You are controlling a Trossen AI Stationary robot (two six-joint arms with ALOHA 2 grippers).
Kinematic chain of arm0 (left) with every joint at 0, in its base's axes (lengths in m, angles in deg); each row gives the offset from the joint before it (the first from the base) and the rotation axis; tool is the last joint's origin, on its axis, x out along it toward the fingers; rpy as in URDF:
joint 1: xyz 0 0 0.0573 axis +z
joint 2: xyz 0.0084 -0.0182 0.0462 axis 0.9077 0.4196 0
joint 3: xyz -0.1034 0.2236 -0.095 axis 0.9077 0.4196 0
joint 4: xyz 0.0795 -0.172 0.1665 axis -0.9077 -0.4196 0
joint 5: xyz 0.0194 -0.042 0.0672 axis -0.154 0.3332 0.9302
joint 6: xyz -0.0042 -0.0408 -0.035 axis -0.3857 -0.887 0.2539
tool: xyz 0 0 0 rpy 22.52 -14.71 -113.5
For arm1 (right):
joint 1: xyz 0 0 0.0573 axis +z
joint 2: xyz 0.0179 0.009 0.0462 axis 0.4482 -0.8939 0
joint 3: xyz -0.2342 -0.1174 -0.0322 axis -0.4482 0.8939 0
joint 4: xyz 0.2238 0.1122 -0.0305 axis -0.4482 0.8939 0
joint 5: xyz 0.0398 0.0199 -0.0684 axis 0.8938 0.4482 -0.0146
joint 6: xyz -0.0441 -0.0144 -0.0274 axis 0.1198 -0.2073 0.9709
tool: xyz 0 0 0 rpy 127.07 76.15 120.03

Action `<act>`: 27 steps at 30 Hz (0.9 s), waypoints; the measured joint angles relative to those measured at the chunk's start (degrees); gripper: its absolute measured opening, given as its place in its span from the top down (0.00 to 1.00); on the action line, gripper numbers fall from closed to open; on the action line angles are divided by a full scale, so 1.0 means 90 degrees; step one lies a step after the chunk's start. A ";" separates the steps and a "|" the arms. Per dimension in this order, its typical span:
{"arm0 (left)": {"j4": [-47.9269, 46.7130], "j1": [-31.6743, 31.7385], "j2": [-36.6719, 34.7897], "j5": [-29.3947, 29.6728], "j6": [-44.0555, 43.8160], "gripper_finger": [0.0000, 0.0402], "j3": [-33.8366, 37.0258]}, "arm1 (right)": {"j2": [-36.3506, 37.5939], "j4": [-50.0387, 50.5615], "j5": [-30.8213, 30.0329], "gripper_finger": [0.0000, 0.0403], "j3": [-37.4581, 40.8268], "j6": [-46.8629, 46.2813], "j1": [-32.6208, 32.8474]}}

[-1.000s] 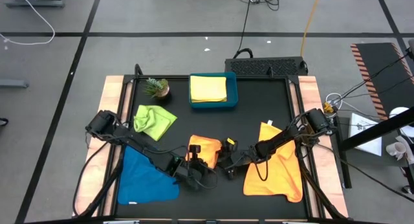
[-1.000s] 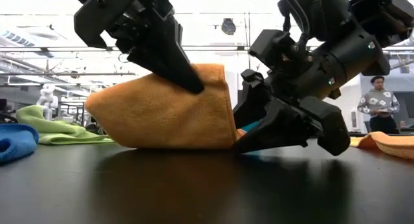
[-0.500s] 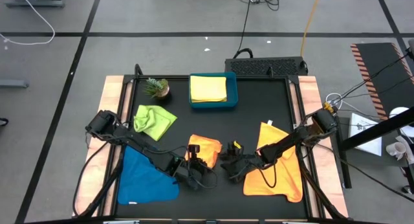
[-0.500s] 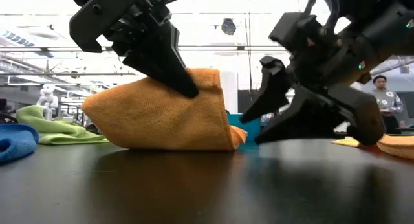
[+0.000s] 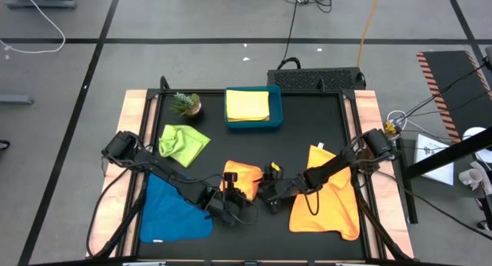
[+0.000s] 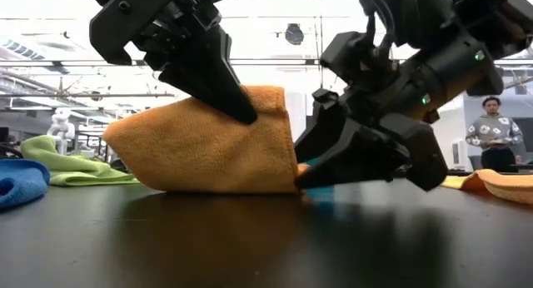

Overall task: Fold microfiber towels
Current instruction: Put the folded orange microfiber cloth into the blue bin

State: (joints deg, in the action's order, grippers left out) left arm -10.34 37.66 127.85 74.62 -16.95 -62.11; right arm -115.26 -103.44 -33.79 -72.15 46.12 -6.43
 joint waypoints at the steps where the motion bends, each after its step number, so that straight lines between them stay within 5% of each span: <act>1: 0.0002 0.0000 -0.0017 0.0002 0.0010 0.99 0.0000 | -0.0043 0.0012 0.0057 0.44 0.0000 0.0001 -0.0016; 17: -0.0185 -0.0058 -0.0843 0.0253 0.0322 0.99 0.0005 | -0.0122 0.0057 -0.0518 0.45 -0.0007 0.0228 -0.0025; 27: -0.0410 -0.0087 -0.1006 0.0458 0.0316 0.99 0.0006 | -0.0098 0.0098 -0.1288 0.73 -0.0008 0.0406 0.0015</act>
State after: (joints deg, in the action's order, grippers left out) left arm -14.03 36.87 118.79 78.75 -14.11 -62.05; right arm -116.14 -102.55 -45.38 -72.23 49.77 -6.29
